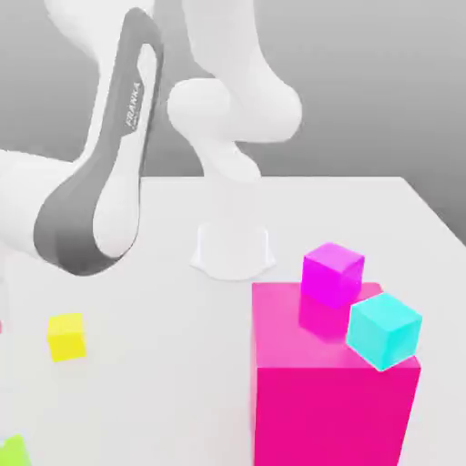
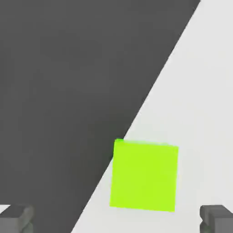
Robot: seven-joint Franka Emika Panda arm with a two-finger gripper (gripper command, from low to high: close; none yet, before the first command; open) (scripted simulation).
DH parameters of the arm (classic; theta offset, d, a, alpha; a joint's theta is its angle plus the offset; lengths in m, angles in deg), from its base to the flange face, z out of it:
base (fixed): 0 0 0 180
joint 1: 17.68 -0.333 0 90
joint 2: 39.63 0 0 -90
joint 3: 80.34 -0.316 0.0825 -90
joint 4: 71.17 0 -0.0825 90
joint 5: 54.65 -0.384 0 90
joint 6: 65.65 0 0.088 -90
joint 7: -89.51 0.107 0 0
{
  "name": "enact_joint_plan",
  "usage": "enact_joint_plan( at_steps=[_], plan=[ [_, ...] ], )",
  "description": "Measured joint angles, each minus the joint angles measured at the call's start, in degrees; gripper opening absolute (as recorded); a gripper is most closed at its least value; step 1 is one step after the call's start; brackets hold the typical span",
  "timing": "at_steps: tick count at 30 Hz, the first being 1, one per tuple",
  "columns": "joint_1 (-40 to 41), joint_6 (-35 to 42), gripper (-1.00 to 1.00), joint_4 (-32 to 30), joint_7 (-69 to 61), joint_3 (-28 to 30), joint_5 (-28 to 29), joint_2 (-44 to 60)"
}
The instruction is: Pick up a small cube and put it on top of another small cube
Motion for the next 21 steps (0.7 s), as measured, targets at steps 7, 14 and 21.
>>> enact_joint_plan(
  at_steps=[7,14,21],
  plan=[
    [0.93,-4.34,-1.00,1.28,-0.51,-0.95,-1.19,5.91],
    [-0.04,0.77,-1.00,-0.26,0.00,-0.03,0.18,-0.70],
    [-5.85,9.58,-1.00,-5.80,-12.12,-5.86,5.83,-15.36]
  ],
)
